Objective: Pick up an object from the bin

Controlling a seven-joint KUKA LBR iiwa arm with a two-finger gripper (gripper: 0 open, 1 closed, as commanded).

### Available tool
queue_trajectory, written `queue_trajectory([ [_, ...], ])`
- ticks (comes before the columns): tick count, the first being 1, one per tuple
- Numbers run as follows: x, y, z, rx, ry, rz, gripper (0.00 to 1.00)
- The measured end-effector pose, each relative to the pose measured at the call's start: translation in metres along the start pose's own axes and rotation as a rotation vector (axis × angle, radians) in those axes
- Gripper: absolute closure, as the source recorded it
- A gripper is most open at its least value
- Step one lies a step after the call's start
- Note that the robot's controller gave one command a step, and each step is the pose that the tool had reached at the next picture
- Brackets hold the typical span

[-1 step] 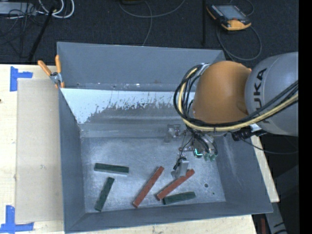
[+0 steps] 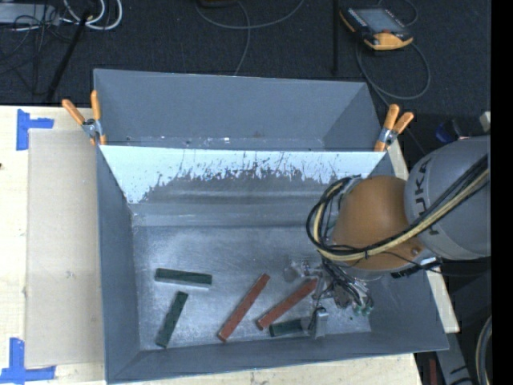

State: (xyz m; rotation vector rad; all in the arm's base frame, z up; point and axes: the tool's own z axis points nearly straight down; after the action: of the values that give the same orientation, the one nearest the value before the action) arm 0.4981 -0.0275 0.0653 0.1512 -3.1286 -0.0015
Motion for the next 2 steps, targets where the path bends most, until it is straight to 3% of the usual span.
queue_trajectory([
  [1,-0.0027,0.0009,-0.0065,0.001,-0.003,0.000,1.00],
  [2,-0.0119,0.0104,-0.0086,0.006,-0.020,-0.778,1.00],
])
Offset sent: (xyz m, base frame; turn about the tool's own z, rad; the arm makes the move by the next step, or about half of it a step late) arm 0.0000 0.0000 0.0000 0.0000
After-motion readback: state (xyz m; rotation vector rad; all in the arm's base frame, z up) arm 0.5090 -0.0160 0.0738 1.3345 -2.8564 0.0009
